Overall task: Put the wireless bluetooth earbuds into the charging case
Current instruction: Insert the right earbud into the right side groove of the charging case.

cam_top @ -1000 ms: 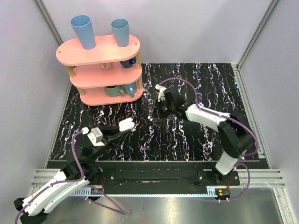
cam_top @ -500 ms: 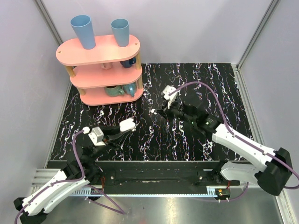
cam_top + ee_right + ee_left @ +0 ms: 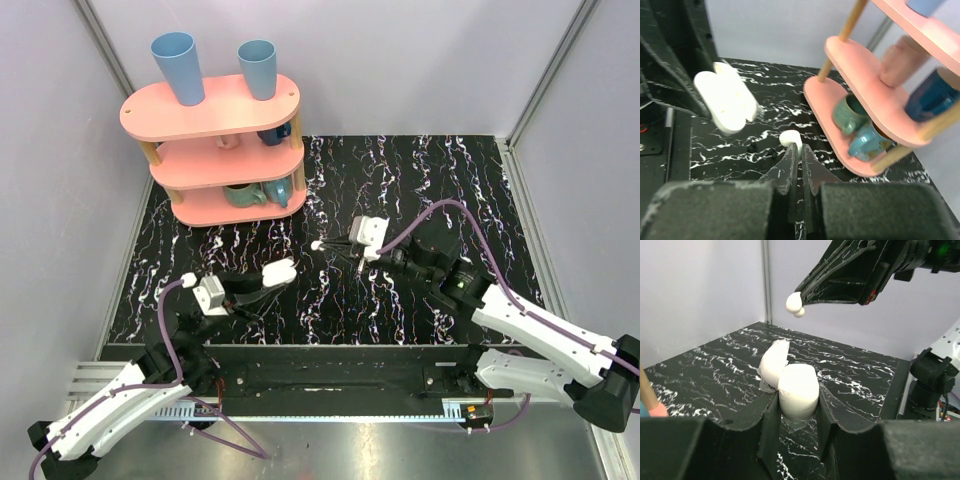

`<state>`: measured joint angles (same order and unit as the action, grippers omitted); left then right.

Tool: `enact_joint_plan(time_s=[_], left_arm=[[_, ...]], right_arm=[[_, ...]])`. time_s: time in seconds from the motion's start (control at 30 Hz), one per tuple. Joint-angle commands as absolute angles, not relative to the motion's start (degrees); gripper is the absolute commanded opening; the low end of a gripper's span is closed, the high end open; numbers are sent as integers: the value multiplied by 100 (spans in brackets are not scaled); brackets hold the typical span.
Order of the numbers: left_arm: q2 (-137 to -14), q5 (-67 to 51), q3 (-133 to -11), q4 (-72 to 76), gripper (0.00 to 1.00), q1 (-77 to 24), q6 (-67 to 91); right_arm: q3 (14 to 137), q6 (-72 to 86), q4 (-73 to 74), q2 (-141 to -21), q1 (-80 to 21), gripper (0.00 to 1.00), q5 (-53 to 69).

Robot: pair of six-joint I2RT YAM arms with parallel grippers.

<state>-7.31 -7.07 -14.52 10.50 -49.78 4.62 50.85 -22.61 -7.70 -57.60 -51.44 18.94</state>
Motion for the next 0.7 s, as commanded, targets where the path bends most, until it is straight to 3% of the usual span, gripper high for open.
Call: enact_joint_plan(time_s=[0.0,0.67], left_arm=[[-773,-1396,-1450,1818,0,-4992,501],[-958,-1661,-1230,2382,0,-4992,501]], right_arm=[[5159,-2619,-1081,-5722,-5396,0,2610],[5519,-2909,-545,-5607,-5967,0,3234]])
